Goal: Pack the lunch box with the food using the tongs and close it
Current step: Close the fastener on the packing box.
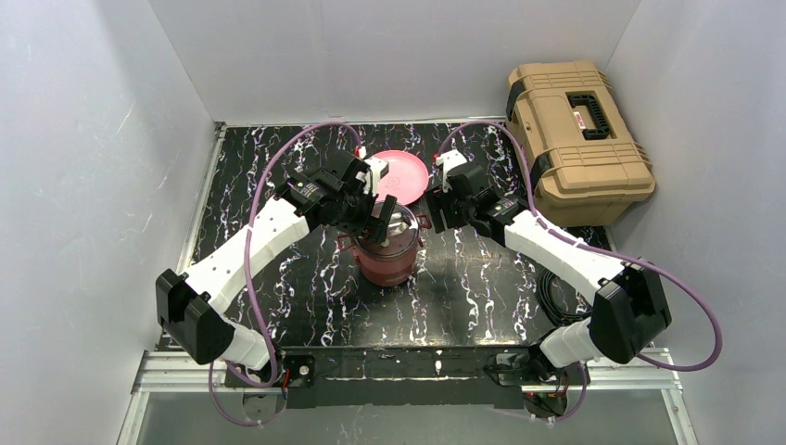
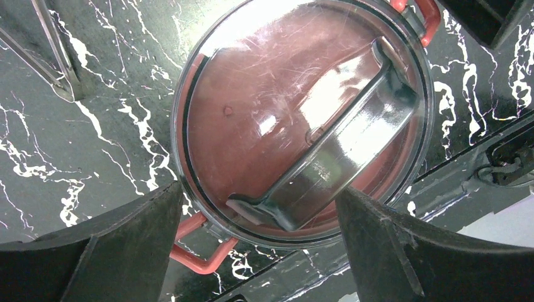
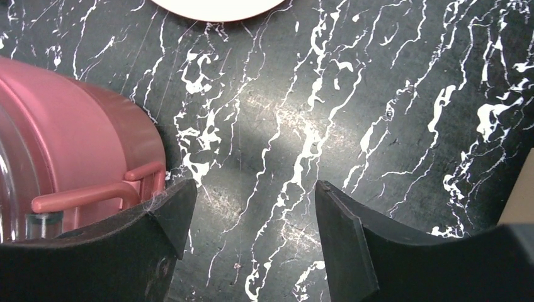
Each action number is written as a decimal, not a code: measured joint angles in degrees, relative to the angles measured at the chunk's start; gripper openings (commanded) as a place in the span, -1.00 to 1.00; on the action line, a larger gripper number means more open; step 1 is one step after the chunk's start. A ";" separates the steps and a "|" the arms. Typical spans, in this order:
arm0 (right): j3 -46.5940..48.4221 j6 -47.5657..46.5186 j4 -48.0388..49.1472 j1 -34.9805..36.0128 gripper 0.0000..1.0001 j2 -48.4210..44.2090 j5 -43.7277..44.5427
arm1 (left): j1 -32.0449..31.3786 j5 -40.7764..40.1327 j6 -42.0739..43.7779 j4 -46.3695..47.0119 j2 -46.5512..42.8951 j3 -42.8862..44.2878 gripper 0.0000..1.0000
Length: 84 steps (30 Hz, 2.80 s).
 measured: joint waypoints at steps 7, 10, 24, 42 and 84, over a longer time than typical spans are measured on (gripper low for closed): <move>0.00 -1.38 0.17 0.20 0.52 0.17 -3.58 | 0.00 0.66 2.34 -0.72 0.83 1.16 0.72; 0.00 -2.01 0.48 0.39 0.51 0.31 -4.90 | 0.00 1.16 3.10 -1.38 1.51 1.95 0.71; -0.50 -2.54 4.11 0.50 0.47 2.80 -10.40 | 0.48 2.14 4.48 -2.10 2.34 2.89 0.56; -3.58 7.91 7.43 -0.70 0.36 1.86 -14.99 | 0.81 2.19 6.10 0.70 -0.11 -0.13 0.28; -6.88 19.37 7.80 0.02 0.34 0.90 -14.73 | -4.11 -2.73 8.90 5.92 -1.40 -2.62 -0.30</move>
